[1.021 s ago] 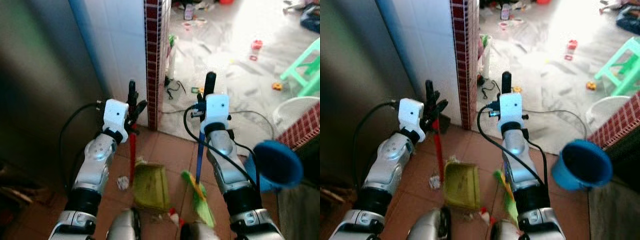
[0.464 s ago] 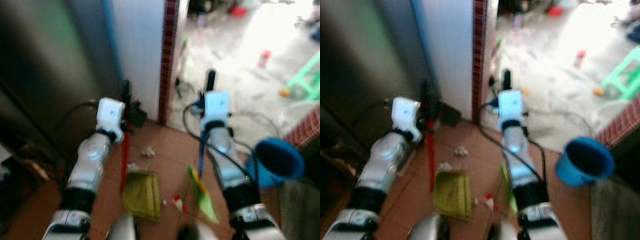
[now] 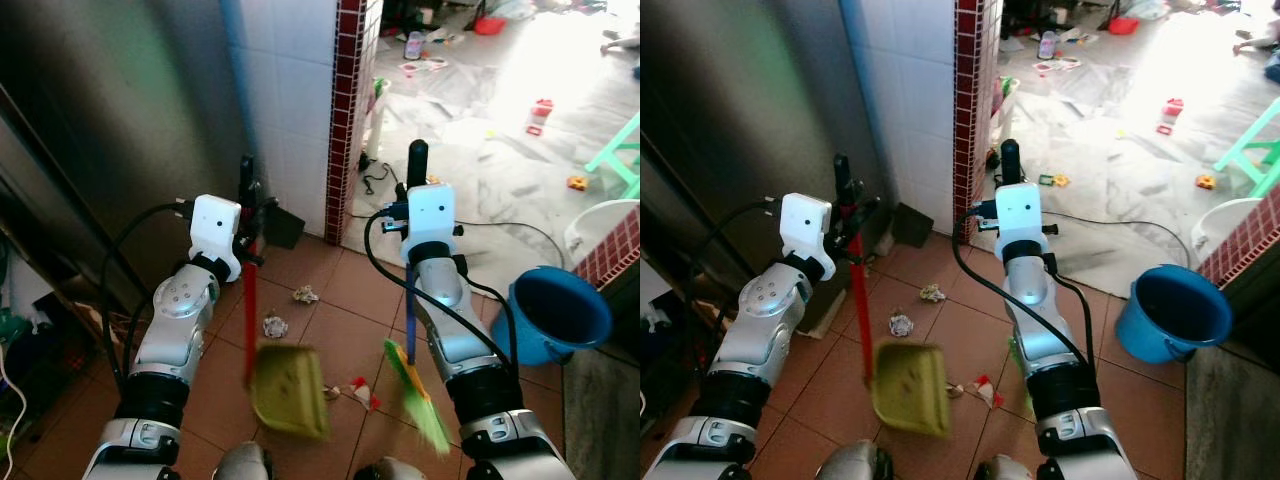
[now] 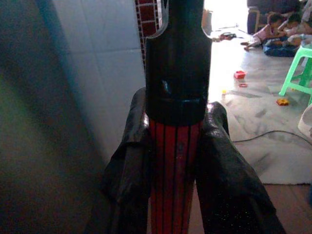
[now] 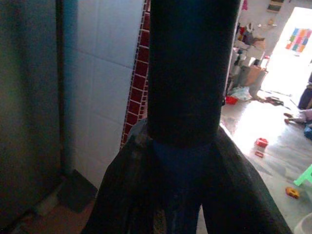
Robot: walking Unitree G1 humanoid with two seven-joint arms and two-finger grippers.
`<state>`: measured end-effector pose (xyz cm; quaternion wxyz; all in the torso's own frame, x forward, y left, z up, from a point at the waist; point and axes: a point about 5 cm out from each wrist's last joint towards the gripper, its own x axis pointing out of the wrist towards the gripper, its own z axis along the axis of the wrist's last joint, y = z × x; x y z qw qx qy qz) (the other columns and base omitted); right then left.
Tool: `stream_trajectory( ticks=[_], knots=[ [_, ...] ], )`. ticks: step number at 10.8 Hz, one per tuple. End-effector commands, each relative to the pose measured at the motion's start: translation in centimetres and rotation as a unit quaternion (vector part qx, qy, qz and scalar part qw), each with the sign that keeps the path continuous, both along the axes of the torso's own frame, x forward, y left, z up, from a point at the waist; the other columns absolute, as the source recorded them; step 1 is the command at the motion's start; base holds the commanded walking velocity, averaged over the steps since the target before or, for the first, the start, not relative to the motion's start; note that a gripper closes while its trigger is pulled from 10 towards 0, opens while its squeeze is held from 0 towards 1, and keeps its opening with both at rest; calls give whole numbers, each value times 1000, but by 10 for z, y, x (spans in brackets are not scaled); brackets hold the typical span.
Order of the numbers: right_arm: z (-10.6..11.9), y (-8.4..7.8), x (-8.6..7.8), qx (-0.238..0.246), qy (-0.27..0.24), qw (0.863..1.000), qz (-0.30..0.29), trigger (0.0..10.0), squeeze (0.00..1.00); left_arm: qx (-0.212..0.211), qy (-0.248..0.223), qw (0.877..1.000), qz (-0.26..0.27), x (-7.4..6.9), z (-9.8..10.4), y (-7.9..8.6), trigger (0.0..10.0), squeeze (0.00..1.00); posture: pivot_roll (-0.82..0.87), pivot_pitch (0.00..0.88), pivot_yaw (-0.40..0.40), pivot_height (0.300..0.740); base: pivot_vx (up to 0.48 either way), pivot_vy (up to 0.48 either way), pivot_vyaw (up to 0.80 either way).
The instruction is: Sweep floor
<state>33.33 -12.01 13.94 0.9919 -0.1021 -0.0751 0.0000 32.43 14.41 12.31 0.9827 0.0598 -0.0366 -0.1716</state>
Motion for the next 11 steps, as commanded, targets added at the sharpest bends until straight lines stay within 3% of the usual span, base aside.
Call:
stream_trajectory(
  ticks=[1,3,5,8,11],
  knots=[
    [12,3,3,-1,-26,1000,1,10000,0,14,-24,1000,3,2,5,3,10000,0,2,22,15,740,0,0,0],
    [12,2,3,-1,-27,1000,-6,10000,0,30,-19,999,12,2,-6,3,10000,0,-6,24,16,740,0,0,0],
    [11,-7,4,-5,-21,999,-27,10000,0,68,12,998,-5,4,-26,-9,10000,0,-24,32,16,740,0,0,0],
    [10,-13,6,10,-7,999,-44,10000,0,37,41,998,-14,11,-35,-29,10000,0,-49,37,16,740,0,0,0],
    [0,-21,7,77,40,994,-68,10000,0,37,45,998,-22,12,-44,-47,10000,0,-69,41,20,740,0,0,0]
  ],
)
